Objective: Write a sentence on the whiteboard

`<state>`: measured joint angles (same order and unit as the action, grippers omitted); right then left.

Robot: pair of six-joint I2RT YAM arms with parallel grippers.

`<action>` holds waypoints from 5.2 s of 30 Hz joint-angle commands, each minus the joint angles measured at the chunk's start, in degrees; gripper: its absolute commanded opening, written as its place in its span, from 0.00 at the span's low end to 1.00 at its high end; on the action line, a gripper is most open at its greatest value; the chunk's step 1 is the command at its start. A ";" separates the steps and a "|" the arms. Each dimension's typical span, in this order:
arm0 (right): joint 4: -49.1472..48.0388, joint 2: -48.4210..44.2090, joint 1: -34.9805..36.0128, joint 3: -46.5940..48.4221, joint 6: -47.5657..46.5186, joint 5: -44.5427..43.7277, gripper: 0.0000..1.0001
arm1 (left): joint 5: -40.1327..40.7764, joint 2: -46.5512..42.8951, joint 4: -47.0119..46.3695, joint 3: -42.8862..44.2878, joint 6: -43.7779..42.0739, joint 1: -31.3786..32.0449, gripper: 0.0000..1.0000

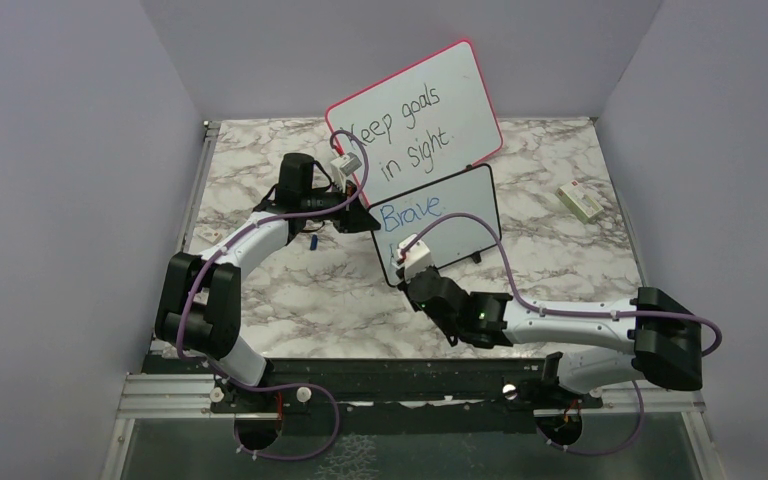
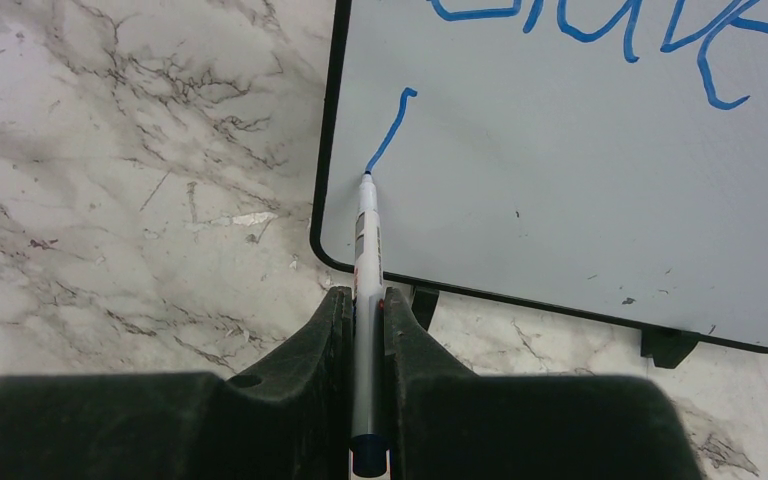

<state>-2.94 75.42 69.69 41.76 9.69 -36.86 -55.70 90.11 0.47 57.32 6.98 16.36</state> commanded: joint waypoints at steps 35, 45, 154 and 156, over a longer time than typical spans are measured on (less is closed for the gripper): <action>-7.18 -0.20 -0.17 -1.93 -1.34 -5.76 0.00 | 1.56 0.48 2.02 -0.45 -1.62 0.34 0.00; -5.34 -0.49 -0.18 -2.12 -0.08 -7.37 0.01 | 1.55 0.57 2.06 -0.37 -1.62 0.45 0.00; -5.49 -4.49 -2.89 -5.18 1.78 -7.55 0.01 | 1.87 0.44 2.43 -0.28 -1.59 0.60 0.00; -6.18 -4.36 -2.97 -5.08 1.56 -7.35 0.00 | 1.91 0.44 2.43 -0.28 -1.62 0.60 0.00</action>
<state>-8.36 71.55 67.64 36.49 11.11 -41.30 -55.70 90.11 0.54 57.32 7.01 16.38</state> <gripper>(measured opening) 0.157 0.029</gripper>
